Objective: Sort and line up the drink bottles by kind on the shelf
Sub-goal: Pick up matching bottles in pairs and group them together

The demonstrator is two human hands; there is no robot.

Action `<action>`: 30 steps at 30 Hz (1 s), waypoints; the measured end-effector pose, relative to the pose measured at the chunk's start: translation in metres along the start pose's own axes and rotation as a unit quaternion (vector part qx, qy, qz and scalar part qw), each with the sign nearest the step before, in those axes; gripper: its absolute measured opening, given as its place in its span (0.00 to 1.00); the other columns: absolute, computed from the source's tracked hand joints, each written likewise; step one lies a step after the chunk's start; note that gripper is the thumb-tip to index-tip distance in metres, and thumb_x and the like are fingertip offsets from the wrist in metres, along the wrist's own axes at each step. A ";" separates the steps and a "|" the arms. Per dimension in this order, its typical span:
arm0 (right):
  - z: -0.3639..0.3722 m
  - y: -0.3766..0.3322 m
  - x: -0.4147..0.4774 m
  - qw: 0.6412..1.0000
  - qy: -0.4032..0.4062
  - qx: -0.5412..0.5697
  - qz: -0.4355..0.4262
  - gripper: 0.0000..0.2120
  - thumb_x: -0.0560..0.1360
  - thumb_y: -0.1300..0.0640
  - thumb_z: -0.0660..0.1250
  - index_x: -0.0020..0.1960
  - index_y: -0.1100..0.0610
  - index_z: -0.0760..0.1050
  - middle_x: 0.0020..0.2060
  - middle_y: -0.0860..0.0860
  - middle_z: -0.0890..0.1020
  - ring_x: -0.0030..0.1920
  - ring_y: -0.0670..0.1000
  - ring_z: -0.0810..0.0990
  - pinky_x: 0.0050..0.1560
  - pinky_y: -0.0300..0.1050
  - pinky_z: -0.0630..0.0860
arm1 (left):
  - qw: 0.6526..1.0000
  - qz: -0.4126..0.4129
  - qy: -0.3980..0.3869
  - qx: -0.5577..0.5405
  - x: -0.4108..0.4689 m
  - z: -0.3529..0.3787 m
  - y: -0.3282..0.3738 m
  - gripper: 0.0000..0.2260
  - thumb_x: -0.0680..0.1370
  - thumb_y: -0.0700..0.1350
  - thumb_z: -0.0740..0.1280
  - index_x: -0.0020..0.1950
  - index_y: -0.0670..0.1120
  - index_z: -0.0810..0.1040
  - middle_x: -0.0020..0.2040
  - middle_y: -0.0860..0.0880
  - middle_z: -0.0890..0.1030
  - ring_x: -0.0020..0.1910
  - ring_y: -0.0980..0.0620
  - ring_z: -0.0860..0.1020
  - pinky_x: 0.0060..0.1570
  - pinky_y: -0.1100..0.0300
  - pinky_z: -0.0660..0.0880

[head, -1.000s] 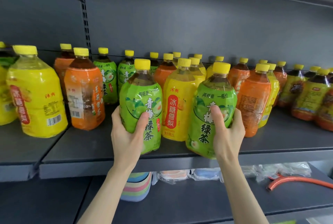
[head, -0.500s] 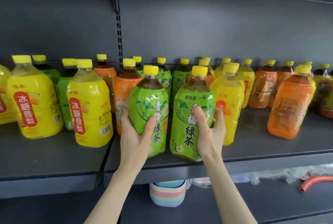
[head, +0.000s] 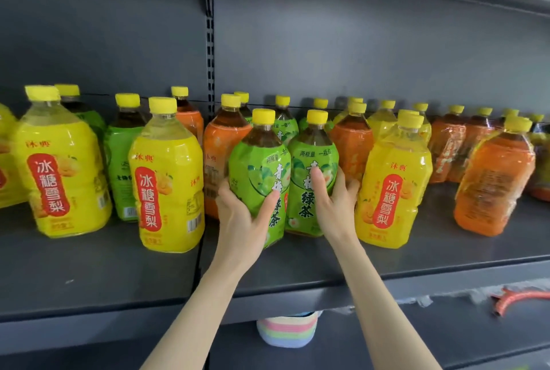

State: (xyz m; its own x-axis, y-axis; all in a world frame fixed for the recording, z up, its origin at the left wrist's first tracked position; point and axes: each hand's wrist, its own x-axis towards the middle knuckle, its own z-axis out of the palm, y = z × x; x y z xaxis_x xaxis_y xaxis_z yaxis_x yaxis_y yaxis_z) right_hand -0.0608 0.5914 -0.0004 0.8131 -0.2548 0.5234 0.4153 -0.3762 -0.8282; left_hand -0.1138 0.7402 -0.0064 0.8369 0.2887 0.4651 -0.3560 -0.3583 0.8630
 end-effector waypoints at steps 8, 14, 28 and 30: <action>0.011 0.005 0.029 1.000 0.013 -0.019 0.012 0.28 0.77 0.40 0.62 0.70 0.54 0.62 0.63 0.52 0.76 0.62 0.53 0.75 0.62 0.51 0.72 | 0.976 -0.019 0.052 0.212 0.012 0.015 0.003 0.40 0.72 0.66 0.61 0.74 0.42 0.56 0.66 0.42 0.62 0.66 0.43 0.61 0.62 0.50 0.65; 0.010 0.010 0.034 1.000 0.008 -0.002 0.005 0.27 0.78 0.43 0.61 0.72 0.54 0.62 0.65 0.53 0.74 0.64 0.52 0.73 0.60 0.43 0.70 | 0.984 -0.005 0.071 0.166 0.021 0.018 0.003 0.35 0.72 0.61 0.66 0.69 0.41 0.61 0.64 0.41 0.68 0.63 0.43 0.69 0.55 0.54 0.70; -0.013 0.001 0.010 0.999 -0.015 -0.027 -0.005 0.23 0.78 0.48 0.65 0.69 0.57 0.70 0.63 0.52 0.78 0.60 0.48 0.77 0.61 0.43 0.75 | 0.967 0.006 0.072 0.245 0.009 0.018 0.004 0.29 0.77 0.57 0.62 0.72 0.42 0.61 0.66 0.42 0.68 0.63 0.42 0.71 0.51 0.50 0.75; -0.032 -0.007 -0.002 0.997 0.052 -0.027 -0.049 0.13 0.77 0.53 0.67 0.59 0.58 0.77 0.52 0.52 0.82 0.46 0.39 0.78 0.49 0.30 0.74 | 0.973 0.010 0.073 0.219 -0.002 0.017 0.004 0.27 0.78 0.53 0.64 0.72 0.42 0.63 0.66 0.42 0.69 0.63 0.43 0.72 0.53 0.52 0.74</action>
State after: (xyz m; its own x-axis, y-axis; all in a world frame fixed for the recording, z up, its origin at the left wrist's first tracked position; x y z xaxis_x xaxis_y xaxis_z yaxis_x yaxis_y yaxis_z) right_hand -0.0780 0.5658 0.0109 0.7213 -0.3044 0.6222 0.4660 -0.4514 -0.7610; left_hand -0.1100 0.7233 -0.0070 0.7526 0.3882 0.5320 -0.1338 -0.7008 0.7007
